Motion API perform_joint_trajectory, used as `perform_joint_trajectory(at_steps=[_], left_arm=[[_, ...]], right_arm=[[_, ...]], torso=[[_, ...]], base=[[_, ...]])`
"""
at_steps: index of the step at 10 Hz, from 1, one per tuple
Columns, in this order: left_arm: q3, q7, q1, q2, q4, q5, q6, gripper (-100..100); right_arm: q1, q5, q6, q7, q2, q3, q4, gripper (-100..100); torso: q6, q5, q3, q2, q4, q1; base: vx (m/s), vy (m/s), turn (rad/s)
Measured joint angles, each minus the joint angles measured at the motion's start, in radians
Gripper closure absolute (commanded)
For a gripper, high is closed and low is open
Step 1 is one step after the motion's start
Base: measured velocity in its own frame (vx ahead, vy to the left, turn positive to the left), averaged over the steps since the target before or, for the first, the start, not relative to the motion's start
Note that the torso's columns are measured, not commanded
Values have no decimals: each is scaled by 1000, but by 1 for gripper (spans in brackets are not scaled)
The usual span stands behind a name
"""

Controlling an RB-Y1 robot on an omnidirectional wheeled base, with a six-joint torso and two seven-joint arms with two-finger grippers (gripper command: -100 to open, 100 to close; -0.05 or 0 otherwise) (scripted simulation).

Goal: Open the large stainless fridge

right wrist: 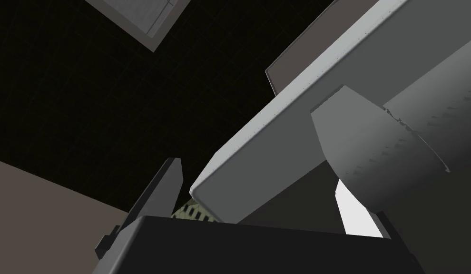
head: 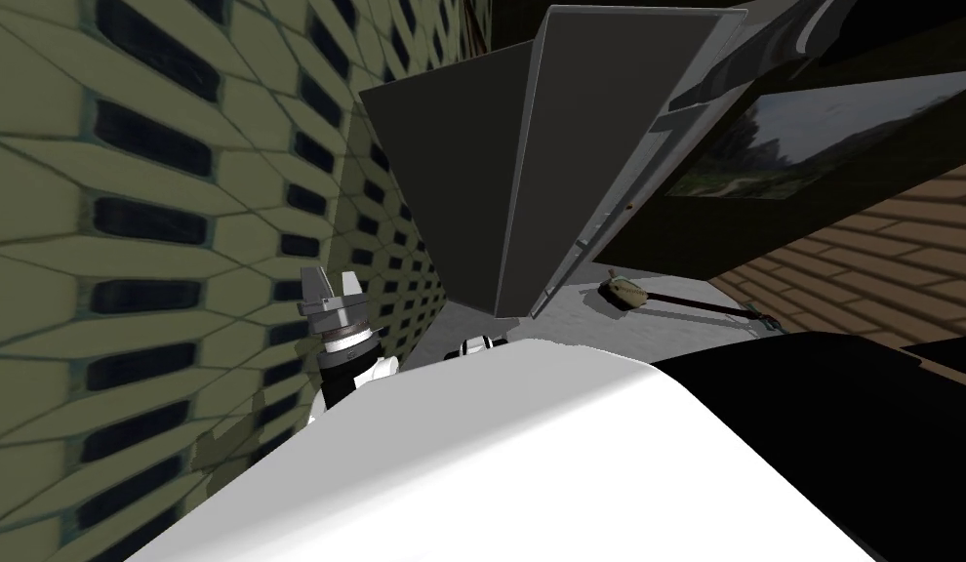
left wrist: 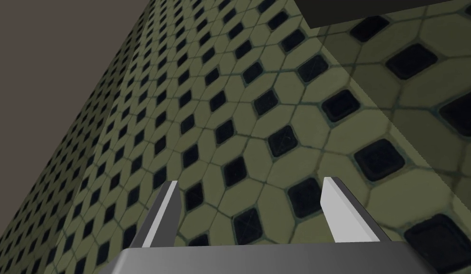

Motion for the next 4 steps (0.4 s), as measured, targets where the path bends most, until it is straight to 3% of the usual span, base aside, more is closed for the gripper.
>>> perform_joint_trajectory(at_steps=[4], left_arm=[[0, 0, 0, 0, 0, 0, 0, 0]], right_arm=[[0, 0, 0, 0, 0, 0, 0, 0]], torso=[[0, 0, -1, -2, -1, -1]], base=[[0, 0, 0]])
